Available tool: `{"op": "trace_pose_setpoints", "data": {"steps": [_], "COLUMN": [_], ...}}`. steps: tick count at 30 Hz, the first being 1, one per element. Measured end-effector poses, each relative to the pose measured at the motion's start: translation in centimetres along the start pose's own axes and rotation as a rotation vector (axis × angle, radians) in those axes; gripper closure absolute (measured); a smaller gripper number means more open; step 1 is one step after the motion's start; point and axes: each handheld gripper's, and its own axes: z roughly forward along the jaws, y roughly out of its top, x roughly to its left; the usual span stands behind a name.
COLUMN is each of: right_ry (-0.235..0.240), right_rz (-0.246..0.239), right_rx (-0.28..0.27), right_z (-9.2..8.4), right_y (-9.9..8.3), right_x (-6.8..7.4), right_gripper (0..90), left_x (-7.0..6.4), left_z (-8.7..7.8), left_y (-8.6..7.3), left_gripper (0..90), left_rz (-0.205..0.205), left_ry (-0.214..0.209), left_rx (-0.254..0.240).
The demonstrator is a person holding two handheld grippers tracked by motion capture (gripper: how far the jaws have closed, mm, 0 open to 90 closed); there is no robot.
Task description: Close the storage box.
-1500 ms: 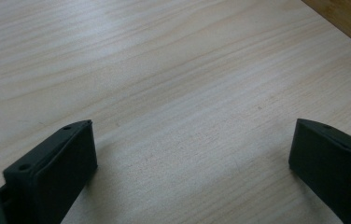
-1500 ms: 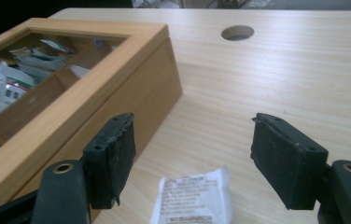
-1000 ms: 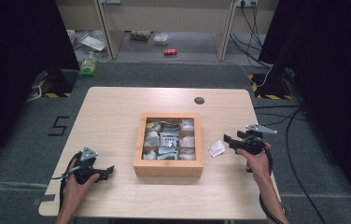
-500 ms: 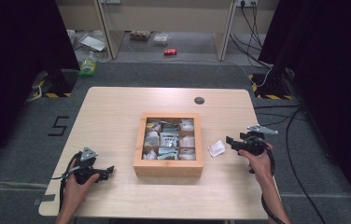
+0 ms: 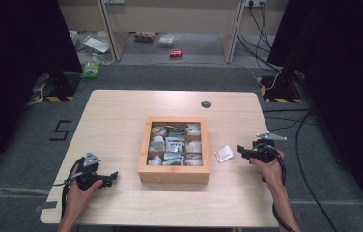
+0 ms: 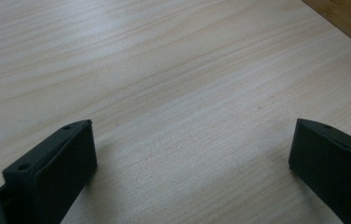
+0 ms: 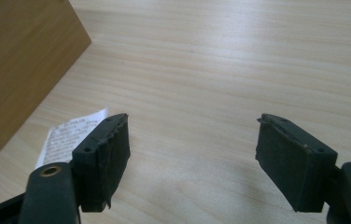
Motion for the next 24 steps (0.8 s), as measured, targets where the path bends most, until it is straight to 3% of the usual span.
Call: {"op": "trace_pose_setpoints", "data": {"steps": [10,12,14,24], "right_ry": [-0.052,-0.07,-0.086,-0.084], "right_rz": [-0.024,-0.051,-0.093,-0.092], "right_rx": [0.046,0.069,0.054,0.055], "right_z": [0.7,1.0,1.2,1.3], "right_y": [-0.9,-1.2,-1.5,-1.5], "right_x": [-0.5,-0.6,-0.6,-0.6], "right_gripper": [26.5,25.5,24.1,23.5], "left_x": [0.0,0.0,0.0,0.0], "left_z": [0.0,0.0,0.0,0.0], "left_y": [0.0,0.0,0.0,0.0], "left_gripper": [0.2,0.2,0.2,0.2], "left_rz": [-0.001,0.0,0.0,0.001], "left_ry": [0.0,0.0,0.0,0.0], "left_rx": [0.0,0.0,0.0,0.0]}}
